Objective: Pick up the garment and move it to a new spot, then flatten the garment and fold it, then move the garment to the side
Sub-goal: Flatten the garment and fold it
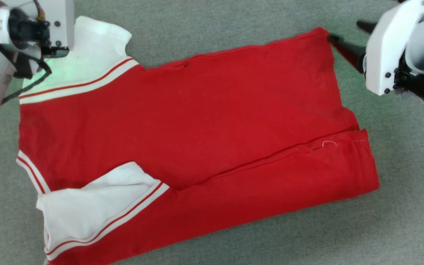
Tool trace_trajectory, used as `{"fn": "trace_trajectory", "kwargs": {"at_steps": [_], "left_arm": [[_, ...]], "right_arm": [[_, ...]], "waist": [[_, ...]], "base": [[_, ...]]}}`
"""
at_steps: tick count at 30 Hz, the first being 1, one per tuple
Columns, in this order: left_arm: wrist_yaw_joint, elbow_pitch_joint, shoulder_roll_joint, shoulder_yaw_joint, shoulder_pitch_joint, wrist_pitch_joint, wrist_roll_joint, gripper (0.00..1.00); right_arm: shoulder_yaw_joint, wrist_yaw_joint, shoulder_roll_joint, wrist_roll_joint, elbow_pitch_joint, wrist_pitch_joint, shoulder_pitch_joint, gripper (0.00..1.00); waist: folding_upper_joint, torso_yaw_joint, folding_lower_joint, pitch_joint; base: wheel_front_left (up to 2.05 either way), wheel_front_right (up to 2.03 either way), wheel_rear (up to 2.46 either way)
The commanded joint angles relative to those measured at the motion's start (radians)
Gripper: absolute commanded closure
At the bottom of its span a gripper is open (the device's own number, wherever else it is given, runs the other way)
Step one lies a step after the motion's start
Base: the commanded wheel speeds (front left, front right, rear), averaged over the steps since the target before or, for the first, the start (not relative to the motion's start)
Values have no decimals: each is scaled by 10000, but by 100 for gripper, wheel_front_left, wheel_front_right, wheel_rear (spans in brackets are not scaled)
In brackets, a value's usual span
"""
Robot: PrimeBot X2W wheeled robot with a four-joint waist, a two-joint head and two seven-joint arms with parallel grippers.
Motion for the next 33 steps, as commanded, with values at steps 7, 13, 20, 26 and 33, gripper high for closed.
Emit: {"fn": "trace_trajectory", "kwargs": {"at_steps": [7,13,20,26,33], "left_arm": [[-260,387,-322,-40,-138,-101,-11,100],[-430,674,-507,-12,-259,-202,-41,100],[-590,1016,-698,-21,-346,-291,-53,100],[-809,1248,-813,132,-359,-666,-133,100],[-1236,1349,-800,400,-434,-1297,-320,100]], "right_arm": [[179,-6,300,277,1798,2520,-942,0],[85,-4,765,257,2584,3425,-1251,0],[304,-1,1123,179,3196,4001,-1503,100],[247,-4,945,185,3149,3327,-1756,100],[579,-4,376,523,2703,1831,-1521,100]], "waist": [[0,234,0,65],[0,325,0,164],[0,390,0,246],[0,501,0,93],[0,817,0,-385]], "base": [[0,0,0],[0,0,0],[0,0,0],[0,0,0],[0,0,0]]}}
